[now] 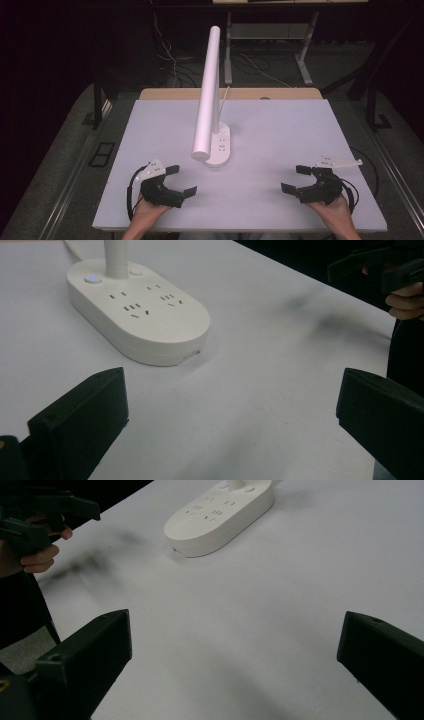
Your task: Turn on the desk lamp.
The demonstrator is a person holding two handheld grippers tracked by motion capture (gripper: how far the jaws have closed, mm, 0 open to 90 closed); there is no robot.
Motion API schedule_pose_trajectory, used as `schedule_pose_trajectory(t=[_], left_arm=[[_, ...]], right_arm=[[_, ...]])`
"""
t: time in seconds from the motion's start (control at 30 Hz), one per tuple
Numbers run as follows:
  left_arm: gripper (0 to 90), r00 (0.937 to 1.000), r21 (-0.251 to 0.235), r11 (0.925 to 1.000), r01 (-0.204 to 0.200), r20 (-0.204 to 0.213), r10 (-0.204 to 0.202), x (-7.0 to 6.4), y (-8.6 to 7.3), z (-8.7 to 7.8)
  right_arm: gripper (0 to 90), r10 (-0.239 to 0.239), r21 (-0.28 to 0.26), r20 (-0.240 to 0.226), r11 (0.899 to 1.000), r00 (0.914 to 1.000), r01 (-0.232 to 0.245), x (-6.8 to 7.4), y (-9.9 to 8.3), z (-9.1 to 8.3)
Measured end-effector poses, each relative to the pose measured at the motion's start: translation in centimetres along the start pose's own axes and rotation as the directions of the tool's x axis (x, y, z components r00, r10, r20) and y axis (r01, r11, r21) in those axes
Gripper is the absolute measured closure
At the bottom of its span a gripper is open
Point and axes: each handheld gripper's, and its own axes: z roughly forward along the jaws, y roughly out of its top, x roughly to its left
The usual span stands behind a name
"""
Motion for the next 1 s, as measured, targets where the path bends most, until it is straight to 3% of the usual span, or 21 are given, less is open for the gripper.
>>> schedule_pose_trajectory(t=[1.0], left_arm=[[0.0, 1.0, 0.007, 0.9999, 0.008, 0.004, -0.008, -0.04, -0.11, -0.06]], right_arm=[[0.9, -0.01, 0.049, -0.006, 0.999, 0.9999, 0.01, 0.22, 0.13, 0.14]])
